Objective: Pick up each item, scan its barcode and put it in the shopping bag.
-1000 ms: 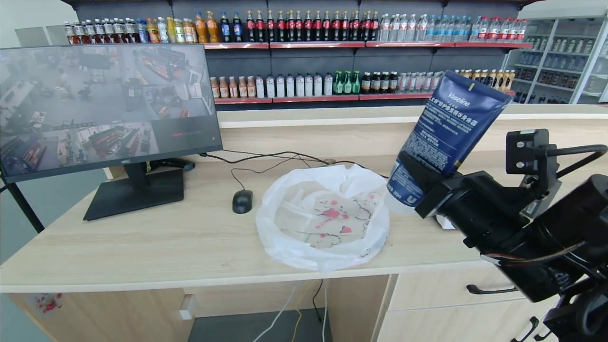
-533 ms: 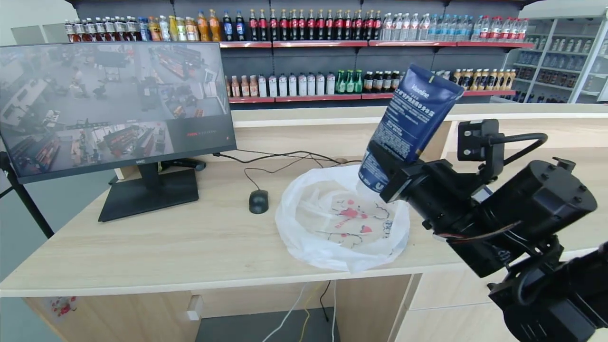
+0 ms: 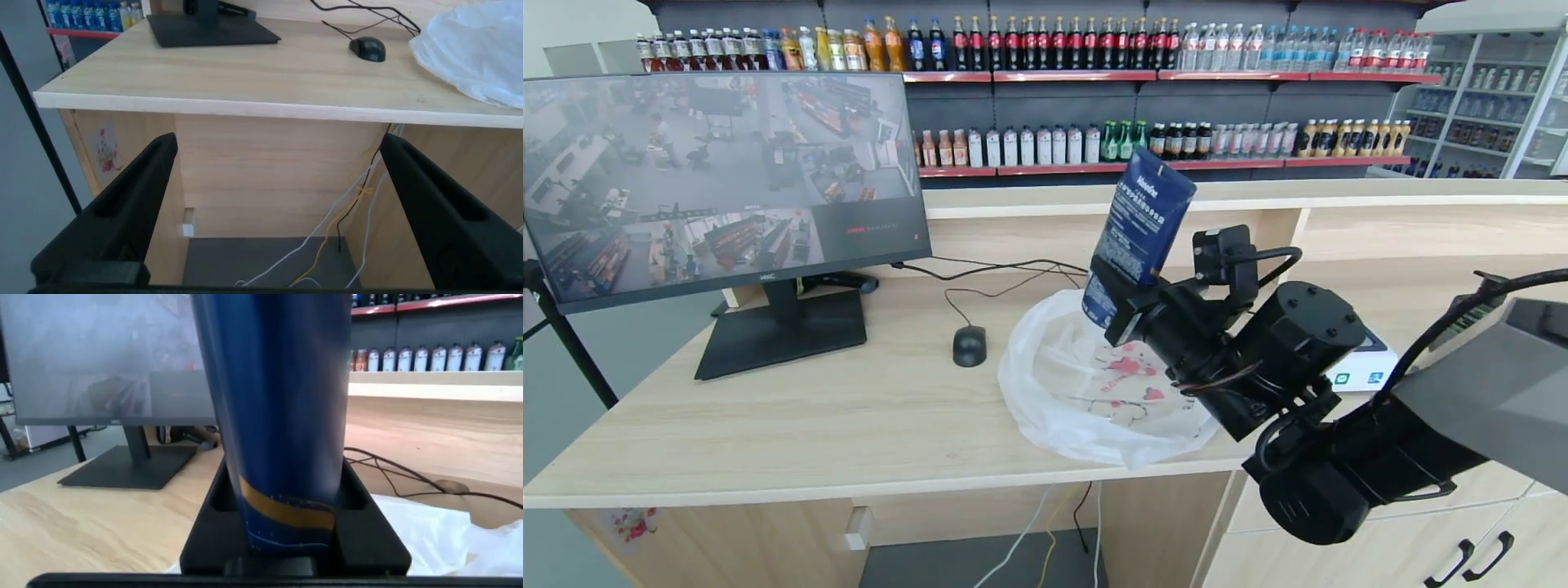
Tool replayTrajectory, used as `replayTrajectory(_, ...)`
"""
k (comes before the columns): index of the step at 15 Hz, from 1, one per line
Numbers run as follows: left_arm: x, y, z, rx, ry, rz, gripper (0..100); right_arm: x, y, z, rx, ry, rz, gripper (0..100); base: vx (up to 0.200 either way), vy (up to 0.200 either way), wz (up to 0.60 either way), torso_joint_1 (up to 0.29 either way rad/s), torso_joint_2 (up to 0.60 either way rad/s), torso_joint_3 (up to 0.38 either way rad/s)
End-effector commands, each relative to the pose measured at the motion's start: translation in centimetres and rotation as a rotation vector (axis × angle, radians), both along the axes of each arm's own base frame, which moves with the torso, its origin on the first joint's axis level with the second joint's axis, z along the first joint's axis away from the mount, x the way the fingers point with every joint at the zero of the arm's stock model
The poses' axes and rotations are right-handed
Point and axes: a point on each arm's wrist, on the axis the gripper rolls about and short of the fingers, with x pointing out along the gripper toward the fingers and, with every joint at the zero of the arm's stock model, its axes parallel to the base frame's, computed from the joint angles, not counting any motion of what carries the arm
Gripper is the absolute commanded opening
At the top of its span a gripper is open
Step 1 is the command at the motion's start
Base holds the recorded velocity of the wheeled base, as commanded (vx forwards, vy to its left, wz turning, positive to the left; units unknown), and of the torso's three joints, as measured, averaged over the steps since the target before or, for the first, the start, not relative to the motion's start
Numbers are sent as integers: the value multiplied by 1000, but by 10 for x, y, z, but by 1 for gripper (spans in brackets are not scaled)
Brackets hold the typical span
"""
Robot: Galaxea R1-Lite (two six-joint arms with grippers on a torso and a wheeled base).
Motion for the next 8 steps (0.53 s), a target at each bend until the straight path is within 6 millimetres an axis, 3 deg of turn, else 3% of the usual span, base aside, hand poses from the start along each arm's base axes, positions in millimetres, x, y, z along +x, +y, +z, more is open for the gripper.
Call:
replayTrajectory(1,0,0,0,0,-1,0,100,14,6,-20,-25,25,-3,0,0,0,0,0,0,0)
replayTrajectory(5,0,0,0,-1,-1,1,100,34,20,-51,-42,60,-7,0,0,0,0,0,0,0)
replayTrajectory(8,0,0,0,-1,-1,0,100,47,15,-63,-85,49,-18,0,0,0,0,0,0,0)
